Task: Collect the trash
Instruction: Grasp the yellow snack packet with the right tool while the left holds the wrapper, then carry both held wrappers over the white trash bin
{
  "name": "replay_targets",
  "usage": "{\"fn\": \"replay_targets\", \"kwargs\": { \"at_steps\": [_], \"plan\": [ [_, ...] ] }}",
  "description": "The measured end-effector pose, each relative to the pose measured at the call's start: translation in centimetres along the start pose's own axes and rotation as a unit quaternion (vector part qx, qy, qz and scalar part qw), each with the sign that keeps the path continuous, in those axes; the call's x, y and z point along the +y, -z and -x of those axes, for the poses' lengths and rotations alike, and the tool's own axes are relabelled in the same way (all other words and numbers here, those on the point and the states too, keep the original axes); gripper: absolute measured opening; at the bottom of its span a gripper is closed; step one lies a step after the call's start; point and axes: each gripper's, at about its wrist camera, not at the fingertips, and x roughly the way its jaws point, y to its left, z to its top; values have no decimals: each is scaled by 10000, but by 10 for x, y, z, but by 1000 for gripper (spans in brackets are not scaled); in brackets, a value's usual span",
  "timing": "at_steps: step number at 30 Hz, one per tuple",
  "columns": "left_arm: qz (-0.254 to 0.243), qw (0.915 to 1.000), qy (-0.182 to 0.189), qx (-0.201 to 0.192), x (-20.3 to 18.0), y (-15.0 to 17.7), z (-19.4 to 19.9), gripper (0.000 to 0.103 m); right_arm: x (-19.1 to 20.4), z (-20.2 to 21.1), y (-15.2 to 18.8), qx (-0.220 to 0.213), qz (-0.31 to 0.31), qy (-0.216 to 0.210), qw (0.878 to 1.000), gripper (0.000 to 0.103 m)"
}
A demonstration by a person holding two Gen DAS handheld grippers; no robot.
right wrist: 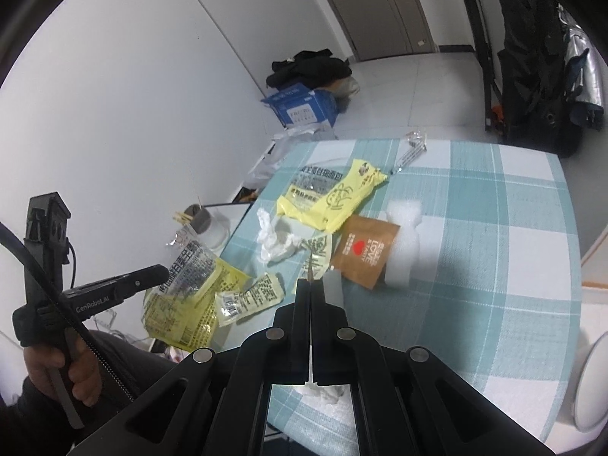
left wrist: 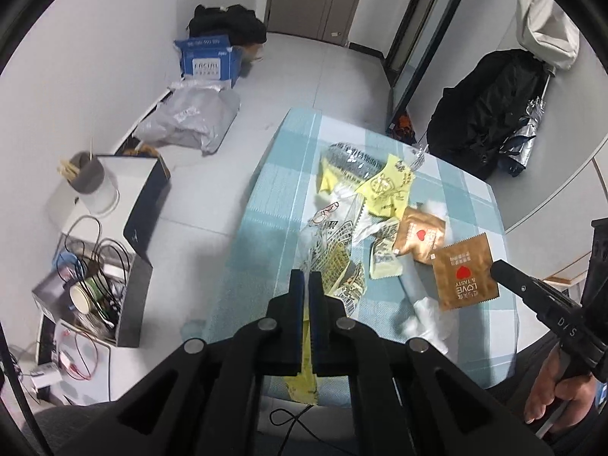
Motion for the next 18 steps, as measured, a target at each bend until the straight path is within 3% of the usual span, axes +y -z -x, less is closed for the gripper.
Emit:
{"fn": "replay_targets", "kwargs": {
  "at_steps": [8, 18],
  "plan": [
    [-433, 9983, -220, -313, -28, -16, 21, 0, -6, 19, -1, -289, 1, 15, 9996, 0],
    [-817, 9948, 161, -594, -82, -34, 52, 0, -17, 60, -10, -789, -200, -101, 9966, 0]
  ]
}}
